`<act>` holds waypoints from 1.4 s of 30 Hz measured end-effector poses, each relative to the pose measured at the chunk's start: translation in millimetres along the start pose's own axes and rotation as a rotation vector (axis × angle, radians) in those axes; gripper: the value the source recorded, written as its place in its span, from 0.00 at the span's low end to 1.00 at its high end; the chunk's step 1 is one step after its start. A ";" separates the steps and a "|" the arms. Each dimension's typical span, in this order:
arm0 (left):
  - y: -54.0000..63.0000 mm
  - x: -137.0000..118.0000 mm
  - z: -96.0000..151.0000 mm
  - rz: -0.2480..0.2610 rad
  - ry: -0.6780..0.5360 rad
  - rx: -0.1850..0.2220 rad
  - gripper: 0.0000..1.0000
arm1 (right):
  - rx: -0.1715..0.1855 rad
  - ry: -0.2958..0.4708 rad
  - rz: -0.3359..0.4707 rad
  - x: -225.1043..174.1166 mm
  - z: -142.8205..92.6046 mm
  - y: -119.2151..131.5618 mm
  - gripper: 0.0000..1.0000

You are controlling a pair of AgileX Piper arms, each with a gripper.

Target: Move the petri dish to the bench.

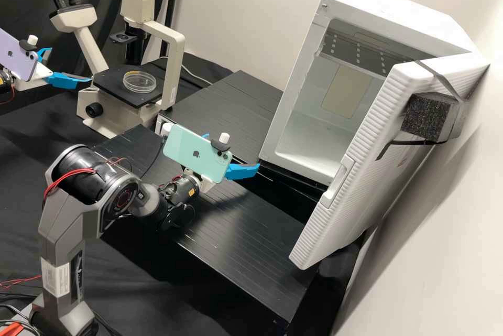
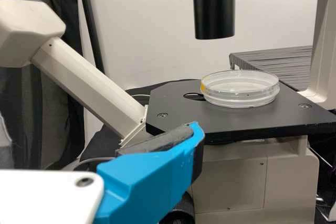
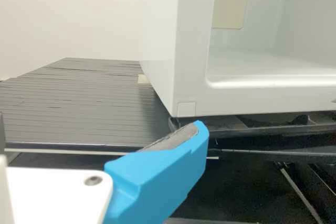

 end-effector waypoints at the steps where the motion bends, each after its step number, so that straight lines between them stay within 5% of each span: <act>1: 0.0 0.0 0.0 0.000 0.000 0.000 1.00 | 0.000 0.000 0.000 0.0 0.0 0.0 1.00; 16: 0.0 0.0 0.0 0.000 0.000 0.000 1.00 | 0.003 0.026 -0.004 -20.2 -4.8 -4.4 1.00; 22: 0.0 0.0 0.0 0.000 0.000 0.000 1.00 | 0.018 0.185 -0.036 -50.5 -45.7 -17.4 1.00; 32: 0.0 0.0 0.0 0.000 0.000 0.000 1.00 | -0.021 0.379 -0.111 -62.7 -121.0 -54.8 1.00; 38: 0.0 0.0 0.0 0.000 0.000 0.000 1.00 | -0.057 0.420 -0.160 -49.2 -151.5 -75.6 1.00; 42: 0.0 0.0 0.0 0.000 0.000 0.000 1.00 | -0.051 0.417 -0.205 -35.1 -167.0 -91.3 1.00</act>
